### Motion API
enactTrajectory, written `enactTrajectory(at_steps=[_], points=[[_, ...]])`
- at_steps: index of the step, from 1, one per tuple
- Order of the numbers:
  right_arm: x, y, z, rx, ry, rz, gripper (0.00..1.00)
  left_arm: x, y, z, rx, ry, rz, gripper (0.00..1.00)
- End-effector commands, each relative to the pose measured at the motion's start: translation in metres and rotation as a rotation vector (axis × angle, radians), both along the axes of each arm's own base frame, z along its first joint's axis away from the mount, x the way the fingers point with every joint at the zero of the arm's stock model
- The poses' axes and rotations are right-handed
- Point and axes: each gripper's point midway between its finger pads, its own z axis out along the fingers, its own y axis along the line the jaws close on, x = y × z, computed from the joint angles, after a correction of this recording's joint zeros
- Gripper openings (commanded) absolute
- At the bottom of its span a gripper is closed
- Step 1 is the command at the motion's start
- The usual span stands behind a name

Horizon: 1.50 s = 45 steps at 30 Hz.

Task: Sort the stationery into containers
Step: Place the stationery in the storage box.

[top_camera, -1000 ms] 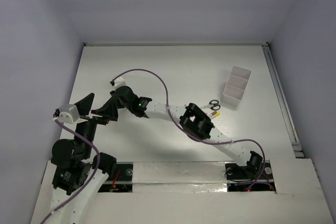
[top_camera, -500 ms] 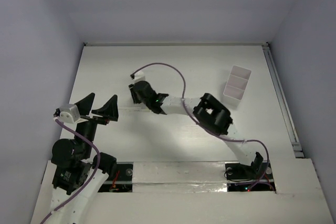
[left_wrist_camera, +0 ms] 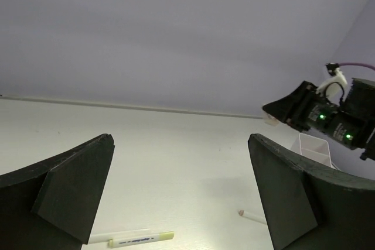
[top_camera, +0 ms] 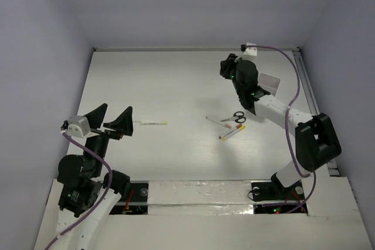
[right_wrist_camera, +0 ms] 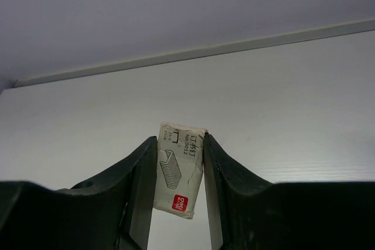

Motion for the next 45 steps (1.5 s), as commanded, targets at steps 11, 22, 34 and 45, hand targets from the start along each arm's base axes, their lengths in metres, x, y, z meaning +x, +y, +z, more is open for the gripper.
enactTrajectory(at_steps=[11,22,34,45], points=[[-0.006,-0.185,-0.018,-0.08,0.074,-0.443,0.27,0.009,-0.014,0.009,0.023,0.001,-0.047,0.99],[-0.008,-0.224,-0.036,-0.099,0.115,-0.563,0.28,0.018,-0.019,0.002,0.04,0.032,-0.06,0.99],[-0.011,-0.236,-0.058,-0.113,0.154,-0.62,0.33,0.02,-0.02,0.0,0.046,0.04,-0.057,0.99],[-0.014,-0.235,-0.05,-0.109,0.143,-0.612,0.61,0.019,-0.02,0.002,0.045,0.034,-0.062,0.99]])
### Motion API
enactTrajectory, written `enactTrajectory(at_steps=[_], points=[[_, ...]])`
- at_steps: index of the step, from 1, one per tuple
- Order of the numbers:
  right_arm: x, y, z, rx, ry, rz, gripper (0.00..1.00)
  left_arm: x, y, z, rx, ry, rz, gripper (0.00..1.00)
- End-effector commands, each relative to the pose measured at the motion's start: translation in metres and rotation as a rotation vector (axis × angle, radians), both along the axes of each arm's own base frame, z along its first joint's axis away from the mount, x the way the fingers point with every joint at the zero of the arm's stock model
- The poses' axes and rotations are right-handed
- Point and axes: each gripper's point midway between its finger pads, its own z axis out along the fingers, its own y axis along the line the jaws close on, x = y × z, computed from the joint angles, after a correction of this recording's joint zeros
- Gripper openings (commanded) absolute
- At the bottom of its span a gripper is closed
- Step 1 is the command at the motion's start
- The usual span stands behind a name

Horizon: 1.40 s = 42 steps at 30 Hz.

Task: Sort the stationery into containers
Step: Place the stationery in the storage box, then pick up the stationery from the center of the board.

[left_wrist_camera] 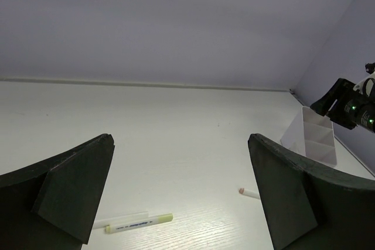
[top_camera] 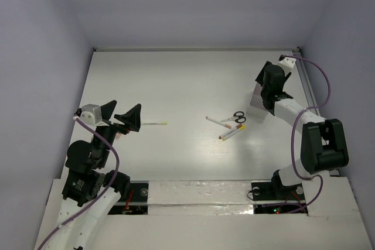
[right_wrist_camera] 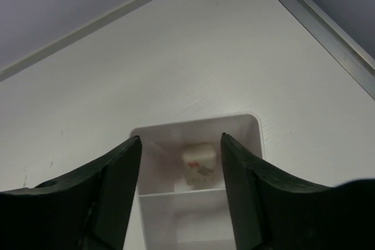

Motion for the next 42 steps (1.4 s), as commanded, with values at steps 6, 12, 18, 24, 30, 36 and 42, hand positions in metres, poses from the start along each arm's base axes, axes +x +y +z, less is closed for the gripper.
enactTrajectory(at_steps=[6,12,18,24,30,36,42], points=[[0.002,0.015,0.031,0.046,-0.085,0.094,0.65,-0.002,0.002,0.022,-0.015,-0.065,0.002,0.99],[-0.005,0.156,0.049,0.189,-0.117,0.699,0.55,0.001,0.003,0.021,-0.019,-0.055,0.011,0.99],[-0.056,0.332,0.071,0.222,-0.12,1.366,0.29,0.006,0.012,0.021,-0.039,-0.043,0.059,0.99],[-0.119,0.463,0.059,0.243,-0.094,1.779,0.24,0.009,0.016,0.032,-0.089,-0.029,0.085,0.99],[-0.179,0.552,0.003,0.171,0.03,2.109,0.38,0.006,0.023,0.057,-0.091,-0.067,0.118,0.99],[-0.18,0.6,-0.036,0.102,0.145,2.161,0.75,0.008,0.029,0.053,-0.088,-0.075,0.155,0.99],[-0.178,0.645,-0.052,-0.002,0.091,2.037,0.99,0.01,0.028,0.056,-0.088,-0.075,0.151,0.99]])
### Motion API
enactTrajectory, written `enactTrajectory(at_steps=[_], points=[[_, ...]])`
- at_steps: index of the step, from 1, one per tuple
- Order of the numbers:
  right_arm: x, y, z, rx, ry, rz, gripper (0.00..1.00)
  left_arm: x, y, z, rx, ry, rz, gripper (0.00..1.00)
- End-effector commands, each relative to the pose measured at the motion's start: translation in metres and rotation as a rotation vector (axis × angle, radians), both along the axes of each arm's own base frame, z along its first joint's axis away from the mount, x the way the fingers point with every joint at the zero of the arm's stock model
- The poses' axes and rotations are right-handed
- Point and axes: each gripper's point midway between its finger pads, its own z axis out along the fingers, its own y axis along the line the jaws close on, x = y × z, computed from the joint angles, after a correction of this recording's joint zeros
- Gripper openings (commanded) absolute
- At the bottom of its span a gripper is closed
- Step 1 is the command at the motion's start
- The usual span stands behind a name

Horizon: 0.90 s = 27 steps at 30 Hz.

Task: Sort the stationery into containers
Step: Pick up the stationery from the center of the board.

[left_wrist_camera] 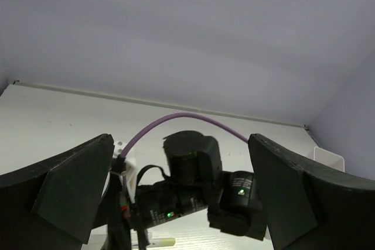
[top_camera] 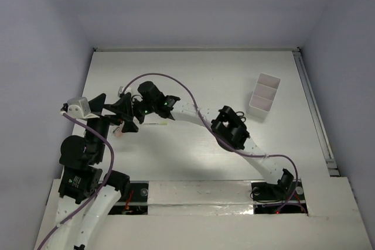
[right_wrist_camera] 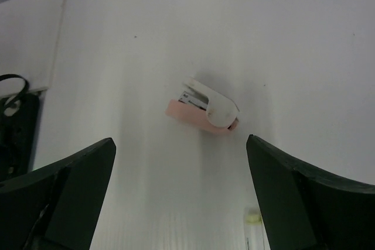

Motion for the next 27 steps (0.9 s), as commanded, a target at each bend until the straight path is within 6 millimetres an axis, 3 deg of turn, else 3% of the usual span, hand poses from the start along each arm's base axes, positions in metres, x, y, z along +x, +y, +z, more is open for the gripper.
enactTrajectory(at_steps=[1,2,3,6,14,17,24,25,26,27], points=[[0.008,0.025,0.002,0.009,-0.108,-0.09,1.0,0.0,0.002,0.019,-0.011,-0.054,0.01,0.99],[0.002,0.032,-0.003,0.006,-0.122,-0.087,1.0,0.001,0.001,0.019,-0.01,-0.053,0.007,0.99],[0.007,0.039,0.005,0.021,-0.173,-0.109,1.0,0.002,0.001,0.018,-0.01,-0.05,0.005,0.99],[0.005,0.049,-0.015,-0.009,-0.228,-0.119,1.0,0.001,0.001,0.015,-0.01,-0.046,0.005,0.99],[0.009,0.062,-0.035,0.002,-0.303,-0.147,1.0,0.001,-0.002,0.011,-0.008,-0.043,-0.008,0.99],[0.007,0.066,-0.052,-0.02,-0.32,-0.146,1.0,0.002,-0.002,0.008,-0.003,-0.038,-0.008,0.99],[0.008,0.063,-0.051,-0.035,-0.358,-0.169,0.99,0.001,-0.001,0.006,0.0,-0.04,-0.004,0.99],[0.008,0.062,-0.054,-0.042,-0.352,-0.172,0.94,0.002,-0.001,0.006,0.0,-0.04,-0.004,0.99],[0.009,0.061,-0.05,-0.043,-0.355,-0.183,0.77,0.002,-0.002,0.005,0.001,-0.038,-0.006,0.99],[0.011,0.06,-0.052,-0.049,-0.357,-0.192,0.73,0.001,-0.001,0.006,0.0,-0.04,-0.006,0.99]])
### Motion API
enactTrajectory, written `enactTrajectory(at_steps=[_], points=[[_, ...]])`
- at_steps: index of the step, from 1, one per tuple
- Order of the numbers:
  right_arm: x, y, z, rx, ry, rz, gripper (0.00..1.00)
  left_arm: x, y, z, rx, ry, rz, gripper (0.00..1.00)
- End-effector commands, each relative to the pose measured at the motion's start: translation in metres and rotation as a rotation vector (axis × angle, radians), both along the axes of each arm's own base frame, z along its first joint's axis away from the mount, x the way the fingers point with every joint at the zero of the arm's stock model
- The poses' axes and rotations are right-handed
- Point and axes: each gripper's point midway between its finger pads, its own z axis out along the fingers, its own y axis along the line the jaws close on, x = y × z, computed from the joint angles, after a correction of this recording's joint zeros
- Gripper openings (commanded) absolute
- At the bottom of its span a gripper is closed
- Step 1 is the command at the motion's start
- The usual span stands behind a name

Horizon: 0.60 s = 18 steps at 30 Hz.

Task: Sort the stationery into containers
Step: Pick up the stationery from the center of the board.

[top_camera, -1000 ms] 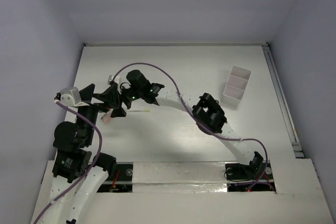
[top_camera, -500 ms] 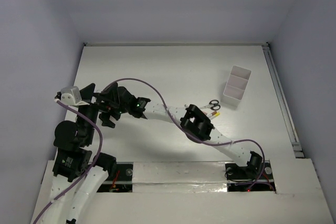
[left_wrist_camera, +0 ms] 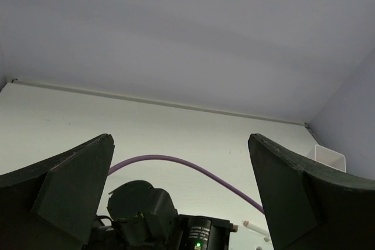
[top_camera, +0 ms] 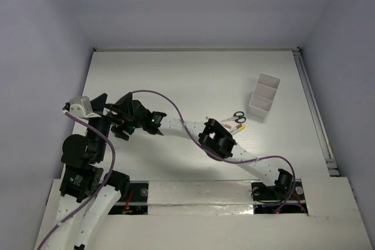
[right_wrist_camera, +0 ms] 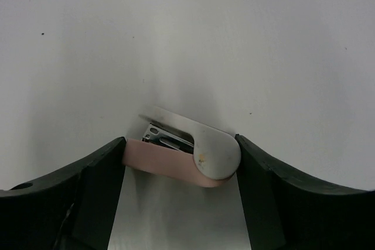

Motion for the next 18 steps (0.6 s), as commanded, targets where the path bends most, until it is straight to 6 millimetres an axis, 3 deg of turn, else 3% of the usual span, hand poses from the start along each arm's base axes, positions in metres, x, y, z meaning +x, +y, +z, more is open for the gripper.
enactTrajectory(at_steps=[1,5,8,9,10,12,13,15,17,18], points=[[0.005,0.003,0.014,0.027,-0.052,-0.035,0.72,-0.002,0.0,0.009,-0.002,-0.045,-0.002,0.99],[0.005,-0.002,0.013,0.033,-0.051,-0.055,0.6,-0.002,0.0,0.007,-0.003,-0.043,-0.002,0.99],[0.005,0.002,0.035,0.102,-0.057,-0.06,0.59,-0.002,0.0,0.005,-0.002,-0.04,-0.004,0.99],[0.002,-0.002,0.027,0.095,-0.038,-0.064,0.59,-0.002,0.0,0.005,0.0,-0.041,-0.005,0.99],[0.003,0.001,0.05,0.153,-0.053,-0.066,0.59,-0.001,0.0,0.005,0.0,-0.039,-0.002,0.99],[0.001,-0.005,0.049,0.164,-0.041,-0.078,0.58,-0.002,0.001,0.005,-0.002,-0.042,0.0,0.99],[0.002,-0.004,0.075,0.224,-0.06,-0.085,0.58,-0.002,0.001,0.005,-0.002,-0.04,0.001,0.99],[-0.001,-0.01,0.076,0.239,-0.05,-0.091,0.58,-0.002,0.001,0.005,-0.001,-0.042,0.003,0.99],[-0.001,-0.011,0.105,0.307,-0.072,-0.096,0.58,-0.002,0.002,0.005,0.0,-0.043,0.005,0.99],[-0.002,-0.012,0.111,0.322,-0.068,-0.101,0.58,-0.002,0.002,0.004,0.0,-0.042,0.005,0.99]])
